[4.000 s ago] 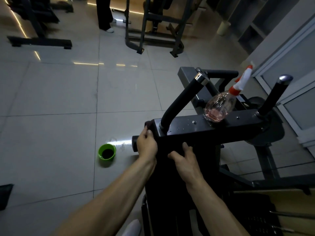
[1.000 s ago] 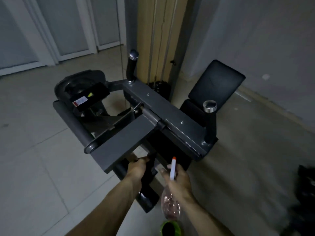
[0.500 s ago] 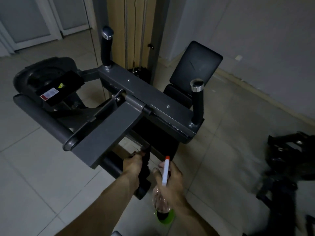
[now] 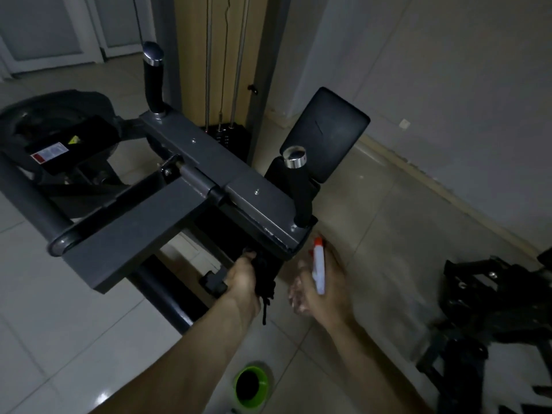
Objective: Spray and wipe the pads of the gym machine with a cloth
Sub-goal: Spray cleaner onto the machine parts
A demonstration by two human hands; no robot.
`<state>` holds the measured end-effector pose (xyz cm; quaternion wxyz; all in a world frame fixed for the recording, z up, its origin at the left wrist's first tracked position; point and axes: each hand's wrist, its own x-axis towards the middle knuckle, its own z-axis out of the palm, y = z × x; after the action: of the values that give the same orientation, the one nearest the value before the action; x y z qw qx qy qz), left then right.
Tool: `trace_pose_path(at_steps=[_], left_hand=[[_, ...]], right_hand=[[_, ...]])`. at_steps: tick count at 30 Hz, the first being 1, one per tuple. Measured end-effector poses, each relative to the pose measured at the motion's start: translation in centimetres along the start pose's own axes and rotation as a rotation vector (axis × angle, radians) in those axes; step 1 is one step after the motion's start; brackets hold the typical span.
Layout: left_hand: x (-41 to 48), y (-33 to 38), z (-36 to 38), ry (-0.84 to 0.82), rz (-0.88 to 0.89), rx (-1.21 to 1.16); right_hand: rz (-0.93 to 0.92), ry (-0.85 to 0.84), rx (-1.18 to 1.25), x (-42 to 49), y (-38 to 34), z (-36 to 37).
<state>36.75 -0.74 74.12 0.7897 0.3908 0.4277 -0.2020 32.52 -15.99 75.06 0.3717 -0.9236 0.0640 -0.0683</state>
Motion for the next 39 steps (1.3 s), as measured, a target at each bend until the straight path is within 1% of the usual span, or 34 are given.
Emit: trace_pose_path(at_steps=[2,3,5,8,10,12,13,14,16,18,20,22,25,27,30,33,36,37,39], left_hand=[[0.3,-0.4,2.0,0.04,0.016,-0.069],[0.5,-0.7,3.1,0.051,0.016,-0.09],[0.9,-1.5,5.2,0.048,-0.009,-0.144],[1.1,-1.6,7.6,0.02,-0.094,-0.284],[1.9,-0.8,8.2,0.037,-0.144,-0.326],[3.3,0.4,8.3,0.055,-0.152,-0.363],[4.1,1.3,8.0,0.093,-0.121,-0.377],[5.7,1.9,7.8,0.117,-0.051,-0.382],[8.2,3.2,7.2,0.206,0.13,-0.322],[8.9,2.7,7.5,0.218,0.283,-0.226],[8.5,-0.3,7.5,0.172,0.386,-0.111],[8.4,-2.2,7.6,0.088,0.396,-0.057],[10.2,0.5,7.5,0.169,0.396,-0.039],[11.8,2.9,7.2,0.233,0.445,-0.001],[12.3,3.7,6.8,0.263,0.484,-0.005],[12.5,4.7,6.5,0.266,0.545,-0.034],[12.6,7.8,6.3,0.393,0.525,-0.037],[12.3,8.2,6.3,0.406,0.529,-0.027],[11.0,6.4,6.2,0.354,0.615,0.065]], right_hand=[[-0.113,0.055,-0.044,2.6,-0.4,-1.2],[-0.16,0.053,-0.061,3.9,-0.7,-1.6],[-0.192,0.004,-0.052,6.1,-1.0,-1.9],[-0.224,0.021,-0.06,7.2,0.3,-0.8],[-0.249,0.047,-0.093,7.1,0.9,-0.4],[-0.244,0.051,-0.112,7.3,1.5,-0.3],[-0.23,0.048,-0.098,7.4,1.7,-0.2],[-0.208,0.039,-0.075,7.5,1.8,-0.1],[-0.197,0.041,-0.051,7.4,1.8,0.3],[-0.21,0.086,-0.073,7.4,1.7,0.6],[-0.209,0.11,-0.093,7.2,1.4,0.8],[-0.21,0.099,-0.115,7.3,1.3,0.9],[-0.199,0.082,-0.128,7.4,1.7,0.8],[-0.203,0.095,-0.16,7.5,1.9,1.0],[-0.217,0.08,-0.203,7.4,2.2,1.3],[-0.195,0.054,-0.143,7.4,2.2,0.7],[-0.186,0.034,-0.136,7.4,2.1,0.6],[-0.196,0.039,-0.152,7.4,2.0,0.7],[-0.195,0.073,-0.163,7.4,1.9,1.0]])
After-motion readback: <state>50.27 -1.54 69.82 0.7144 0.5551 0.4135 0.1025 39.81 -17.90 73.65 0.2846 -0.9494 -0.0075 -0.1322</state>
